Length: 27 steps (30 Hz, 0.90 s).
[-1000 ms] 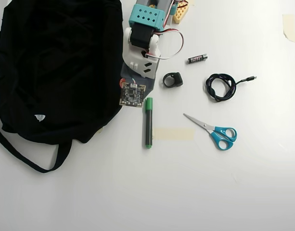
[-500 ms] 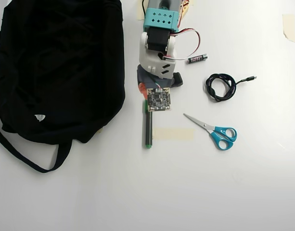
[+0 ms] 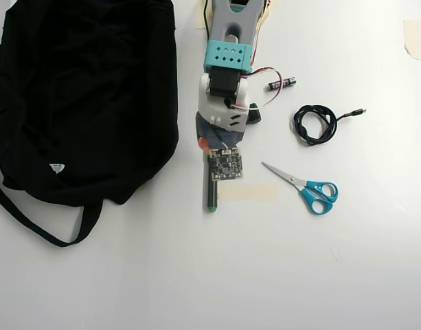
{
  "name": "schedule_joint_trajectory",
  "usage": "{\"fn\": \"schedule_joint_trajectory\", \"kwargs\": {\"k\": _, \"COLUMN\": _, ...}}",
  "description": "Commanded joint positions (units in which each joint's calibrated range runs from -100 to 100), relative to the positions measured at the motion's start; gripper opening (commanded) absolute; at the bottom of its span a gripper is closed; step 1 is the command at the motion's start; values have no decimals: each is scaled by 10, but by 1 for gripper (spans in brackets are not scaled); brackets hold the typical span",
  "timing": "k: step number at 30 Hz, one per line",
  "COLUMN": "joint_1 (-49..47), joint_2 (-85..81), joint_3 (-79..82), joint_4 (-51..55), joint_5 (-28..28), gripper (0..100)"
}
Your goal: Put the green marker into the black bag
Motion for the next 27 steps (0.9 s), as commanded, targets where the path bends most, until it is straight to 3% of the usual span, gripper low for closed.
{"fn": "schedule_joint_trajectory", "kwargs": {"k": 1, "joint_1": -3, "joint_2": 11, "joint_3": -61, "joint_4": 14, "joint_5": 9, "gripper": 3}}
{"fn": "schedule_joint_trajectory", "kwargs": {"k": 6, "joint_1": -2, "joint_2": 42, "joint_3": -97, "joint_4": 47, "joint_5": 10, "gripper": 9}}
{"fn": "schedule_joint_trajectory", "kwargs": {"k": 15, "joint_1": 2, "joint_2": 49, "joint_3": -90, "joint_4": 59, "joint_5": 9, "gripper": 12}}
{"fn": "schedule_joint_trajectory", "kwargs": {"k": 27, "joint_1": 3, "joint_2": 92, "joint_3": -114, "joint_4": 66, "joint_5": -27, "gripper": 19}}
